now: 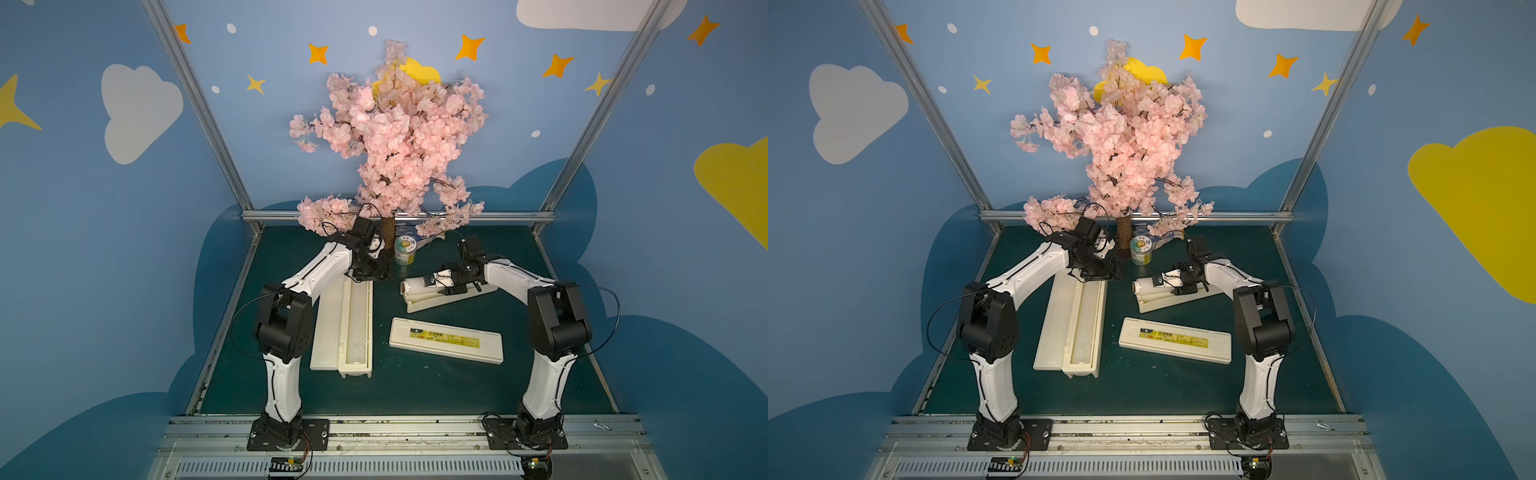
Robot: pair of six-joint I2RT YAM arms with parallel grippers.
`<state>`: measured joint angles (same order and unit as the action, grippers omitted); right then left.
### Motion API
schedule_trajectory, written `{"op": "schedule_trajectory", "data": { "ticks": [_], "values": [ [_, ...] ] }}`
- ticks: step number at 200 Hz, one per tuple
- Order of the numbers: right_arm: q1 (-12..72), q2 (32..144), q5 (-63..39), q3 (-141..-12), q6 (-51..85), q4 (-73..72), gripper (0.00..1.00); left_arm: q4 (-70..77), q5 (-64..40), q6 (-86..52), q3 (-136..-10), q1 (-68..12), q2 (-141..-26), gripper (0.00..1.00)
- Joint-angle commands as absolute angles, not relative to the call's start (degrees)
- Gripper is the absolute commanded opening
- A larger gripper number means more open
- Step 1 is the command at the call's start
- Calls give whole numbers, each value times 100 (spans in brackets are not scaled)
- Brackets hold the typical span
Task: Put plastic wrap rolls into dispensers
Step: Place the plastic wrap into the plastic wrap cutting box.
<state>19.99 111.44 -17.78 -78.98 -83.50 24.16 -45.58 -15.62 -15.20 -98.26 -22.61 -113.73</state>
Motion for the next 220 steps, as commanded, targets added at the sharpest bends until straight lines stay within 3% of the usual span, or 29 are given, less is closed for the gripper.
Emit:
{"op": "schedule_trajectory", "data": {
  "ticks": [1, 43, 69, 110, 164, 220],
  "values": [
    [2162, 11150, -978, -8184, -7625, 2654, 8, -4616, -1797, -1421, -9949, -2275, -11415, 70],
    [2535, 11417, 69, -8672, -6180, 3586, 7, -4477, -1954, -1296, -9825, -2230, -11385, 70],
    [2723, 11633, 636, -9002, -5361, 4115, 0, -4297, -2068, -1240, -9633, -2189, -11294, 70],
    [2817, 11646, 860, -9482, -4539, 4705, 0, -4130, -2218, -1124, -9333, -2120, -11165, 70],
    [3018, 11352, 1513, -9667, -5133, 4566, 0, -4008, -2259, -1150, -9156, -2079, -11040, 70],
    [3155, 10973, 1518, -9625, -5587, 4605, 0, -3981, -2167, -1269, -9178, -2075, -11029, 70]
  ]
}}
